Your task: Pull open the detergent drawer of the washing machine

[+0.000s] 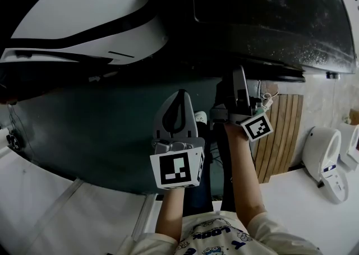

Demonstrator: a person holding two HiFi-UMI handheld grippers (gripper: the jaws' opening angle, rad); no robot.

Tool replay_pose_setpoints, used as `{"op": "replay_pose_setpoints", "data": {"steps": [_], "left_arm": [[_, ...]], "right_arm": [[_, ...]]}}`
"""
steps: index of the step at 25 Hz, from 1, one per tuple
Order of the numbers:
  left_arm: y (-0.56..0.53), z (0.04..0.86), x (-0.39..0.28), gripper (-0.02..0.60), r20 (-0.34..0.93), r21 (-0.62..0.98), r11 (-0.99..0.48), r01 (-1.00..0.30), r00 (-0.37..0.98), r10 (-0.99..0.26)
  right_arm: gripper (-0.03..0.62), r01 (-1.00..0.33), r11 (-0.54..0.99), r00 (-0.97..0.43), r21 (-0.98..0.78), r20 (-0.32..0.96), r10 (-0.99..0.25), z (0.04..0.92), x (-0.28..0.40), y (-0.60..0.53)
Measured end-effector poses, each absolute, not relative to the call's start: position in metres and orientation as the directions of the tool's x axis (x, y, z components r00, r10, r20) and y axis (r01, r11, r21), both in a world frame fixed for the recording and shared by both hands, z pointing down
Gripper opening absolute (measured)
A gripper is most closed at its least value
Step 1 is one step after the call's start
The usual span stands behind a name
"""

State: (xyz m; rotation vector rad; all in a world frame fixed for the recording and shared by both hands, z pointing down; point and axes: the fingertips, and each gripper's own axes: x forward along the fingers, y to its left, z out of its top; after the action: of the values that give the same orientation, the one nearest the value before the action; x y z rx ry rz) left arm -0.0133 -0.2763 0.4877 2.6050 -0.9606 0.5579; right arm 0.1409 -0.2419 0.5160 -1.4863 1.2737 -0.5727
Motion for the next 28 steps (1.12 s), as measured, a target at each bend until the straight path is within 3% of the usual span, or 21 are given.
{"op": "replay_pose_setpoints", "data": {"steps": [14,28], "left_arm": [[-0.274,0.491,-0.023,0.015,0.456,0.159,-0.728,-0.666,0.704,-0.544],[-0.263,0.485,-0.03,0.015,0.437,0.162,-0.751,-0.64,0.729,-0.527]], "right_arm": [[0.185,-0.33,0.196,0.397,-0.923,-0.324,-0.859,0.521,0.143,-0.237],[0.17,-0.331,0.196,0.402,-0.923,-0.326,-0.856,0.521,0.12,-0.212]]}}
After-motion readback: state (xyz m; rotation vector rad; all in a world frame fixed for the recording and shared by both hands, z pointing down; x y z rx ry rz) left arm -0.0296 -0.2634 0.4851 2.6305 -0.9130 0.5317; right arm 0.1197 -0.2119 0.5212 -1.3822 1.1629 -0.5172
